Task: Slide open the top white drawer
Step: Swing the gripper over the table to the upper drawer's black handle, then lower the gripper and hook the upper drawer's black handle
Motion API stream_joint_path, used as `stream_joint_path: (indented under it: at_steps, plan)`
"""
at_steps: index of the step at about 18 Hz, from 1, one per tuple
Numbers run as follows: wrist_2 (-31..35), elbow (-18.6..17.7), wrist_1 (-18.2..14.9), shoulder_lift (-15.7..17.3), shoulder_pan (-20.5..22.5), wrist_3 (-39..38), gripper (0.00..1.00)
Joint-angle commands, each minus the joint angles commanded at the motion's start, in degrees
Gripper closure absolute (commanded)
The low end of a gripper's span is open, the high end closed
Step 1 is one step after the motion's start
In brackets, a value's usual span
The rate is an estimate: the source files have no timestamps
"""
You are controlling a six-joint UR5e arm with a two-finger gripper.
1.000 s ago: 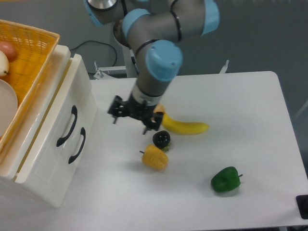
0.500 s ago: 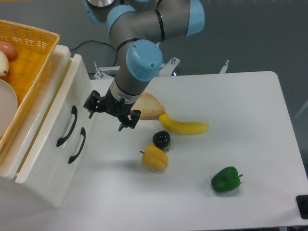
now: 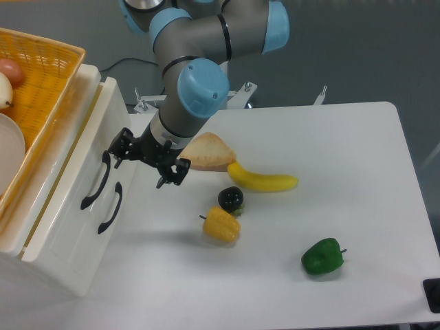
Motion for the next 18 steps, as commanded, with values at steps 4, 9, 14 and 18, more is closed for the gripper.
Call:
stream_joint_path:
  at_steps: [4, 9, 14, 18]
  plan:
    - [-0.2, 0.1, 0.2, -0.8, -0.5, -1.1, 0.00]
    - [0.1, 0.2, 0.3, -1.1, -1.5, -1.8, 0.00]
    - [0.1, 0.5, 0.4, -1.7, -2.3, -1.8, 0.01]
    - [0.1, 0.8, 0.4, -2.0, -2.5, -1.8, 0.03]
